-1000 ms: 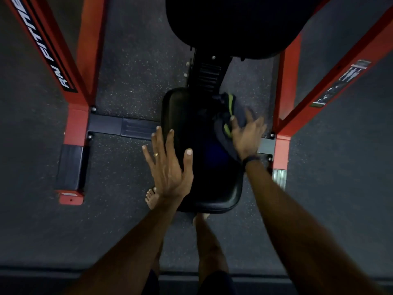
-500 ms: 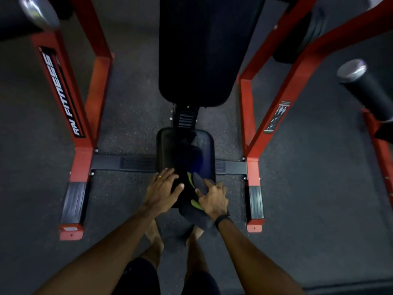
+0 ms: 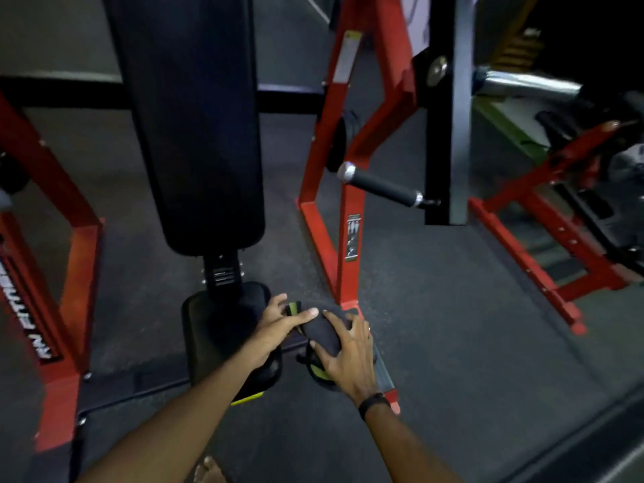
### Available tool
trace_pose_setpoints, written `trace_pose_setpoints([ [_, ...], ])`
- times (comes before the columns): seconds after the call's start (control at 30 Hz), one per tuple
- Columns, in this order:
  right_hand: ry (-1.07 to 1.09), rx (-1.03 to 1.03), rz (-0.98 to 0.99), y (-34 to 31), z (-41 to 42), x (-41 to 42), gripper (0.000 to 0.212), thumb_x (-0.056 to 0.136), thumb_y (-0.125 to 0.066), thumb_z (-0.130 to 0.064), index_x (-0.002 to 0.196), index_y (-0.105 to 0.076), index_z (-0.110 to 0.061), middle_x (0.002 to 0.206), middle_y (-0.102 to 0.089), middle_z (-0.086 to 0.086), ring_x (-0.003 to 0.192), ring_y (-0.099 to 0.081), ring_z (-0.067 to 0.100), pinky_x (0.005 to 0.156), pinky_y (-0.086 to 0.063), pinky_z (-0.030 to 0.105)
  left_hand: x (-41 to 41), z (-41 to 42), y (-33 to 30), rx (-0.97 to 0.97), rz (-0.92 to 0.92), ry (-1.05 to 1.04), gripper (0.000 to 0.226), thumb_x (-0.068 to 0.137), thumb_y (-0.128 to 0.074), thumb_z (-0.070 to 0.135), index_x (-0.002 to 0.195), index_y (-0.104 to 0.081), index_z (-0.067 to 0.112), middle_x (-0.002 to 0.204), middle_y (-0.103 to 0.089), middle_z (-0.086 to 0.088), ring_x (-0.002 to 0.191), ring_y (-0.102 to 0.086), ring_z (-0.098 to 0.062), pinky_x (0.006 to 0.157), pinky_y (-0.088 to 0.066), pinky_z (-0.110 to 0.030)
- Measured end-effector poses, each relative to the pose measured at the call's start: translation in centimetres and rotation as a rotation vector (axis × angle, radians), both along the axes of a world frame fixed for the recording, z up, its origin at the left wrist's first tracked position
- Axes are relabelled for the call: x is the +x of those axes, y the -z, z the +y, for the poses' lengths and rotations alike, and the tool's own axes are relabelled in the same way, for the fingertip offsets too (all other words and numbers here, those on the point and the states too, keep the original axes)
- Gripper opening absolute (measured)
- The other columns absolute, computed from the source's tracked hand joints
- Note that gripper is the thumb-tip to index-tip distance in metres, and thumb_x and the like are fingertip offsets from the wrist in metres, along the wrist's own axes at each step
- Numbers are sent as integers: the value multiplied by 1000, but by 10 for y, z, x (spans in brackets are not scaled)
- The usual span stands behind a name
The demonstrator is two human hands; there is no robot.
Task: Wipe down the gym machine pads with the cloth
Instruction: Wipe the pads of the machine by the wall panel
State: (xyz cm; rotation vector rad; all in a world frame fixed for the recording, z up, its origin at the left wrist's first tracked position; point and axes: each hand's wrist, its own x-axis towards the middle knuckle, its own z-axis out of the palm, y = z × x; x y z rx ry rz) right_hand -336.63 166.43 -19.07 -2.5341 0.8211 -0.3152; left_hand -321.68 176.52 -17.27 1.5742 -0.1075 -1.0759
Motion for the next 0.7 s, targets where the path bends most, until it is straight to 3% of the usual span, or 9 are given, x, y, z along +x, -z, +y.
trace_pose_setpoints([
  [0.07, -5, -57, -74, -17, -21, -22, 63, 83, -61, -62, 140, -49, -38, 119, -50, 2, 111, -49, 23, 86, -47, 45, -15, -28, -21, -14, -76, 109, 80, 63, -95, 26, 131, -52, 15, 120, -65, -5, 111, -64, -20, 90, -53, -27],
  [0.17, 92, -97, -134, -40, -57, -58, 82, 80, -63, -61, 151, -30, -37, 124, -48, 2, 110, -50, 24, 87, -46, 45, -42, -70, -55, -63, -185, 263, 44, 62, -94, 4, 97, -68, 10, 83, -72, 1, 78, -68, -12, 59, -51, -18],
  [0.23, 168, -87, -165, -53, -84, -89, 98, 77, -67, -63, 156, -14, -37, 134, -44, 2, 118, -48, 25, 95, -45, 48, -67, -105, -81, -97, -318, 349, 46, 48, -96, 3, 80, -65, 11, 68, -64, 4, 60, -59, -7, 51, -47, -20],
  [0.3, 209, -64, -203, -65, -110, -123, 110, 72, -71, -69, 155, -5, -39, 145, -34, -1, 126, -43, 24, 102, -43, 47, -92, -142, -104, -159, -485, 469, 47, 33, -90, 13, 71, -63, 16, 64, -59, 5, 60, -51, -9, 54, -42, -22],
  [0.4, 199, -43, -273, -84, -142, -161, 126, 63, -69, -86, 156, 1, -40, 154, -19, -3, 133, -32, 18, 109, -36, 38, -120, -192, -132, -205, -745, 667, 37, 37, -83, 20, 67, -63, 29, 67, -60, 5, 63, -49, -9, 59, -42, -27],
  [0.5, 212, -70, -282, -109, -180, -204, 137, 57, -68, -90, 157, 9, -38, 159, -10, -4, 140, -21, 13, 114, -24, 32, -154, -243, -173, -230, -1030, 788, 34, 41, -78, 27, 65, -60, 43, 62, -57, 10, 60, -48, -6, 57, -40, -27],
  [0.6, 231, -183, -187, -142, -226, -243, 135, 59, -62, -92, 161, -3, -25, 158, -26, -5, 136, -31, 17, 113, -25, 33, -180, -283, -212, -303, -1134, 877, 33, 46, -74, 20, 66, -60, 41, 57, -55, 15, 58, -49, -2, 55, -44, -28],
  [0.67, 250, -274, -39, -170, -254, -260, 119, 60, -47, -99, 154, -33, -27, 130, -52, -6, 110, -40, 17, 98, -35, 37, -189, -300, -230, -339, -1176, 910, 31, 49, -71, 15, 66, -60, 39, 59, -58, 14, 60, -52, -2, 57, -50, -34],
  [0.7, 256, -325, 77, -184, -269, -268, 108, 61, -39, -101, 139, -50, -28, 114, -57, -7, 101, -39, 17, 90, -33, 38, -193, -310, -238, -348, -1197, 918, 32, 51, -71, 13, 65, -59, 39, 60, -59, 14, 61, -54, -2, 58, -51, -34],
])
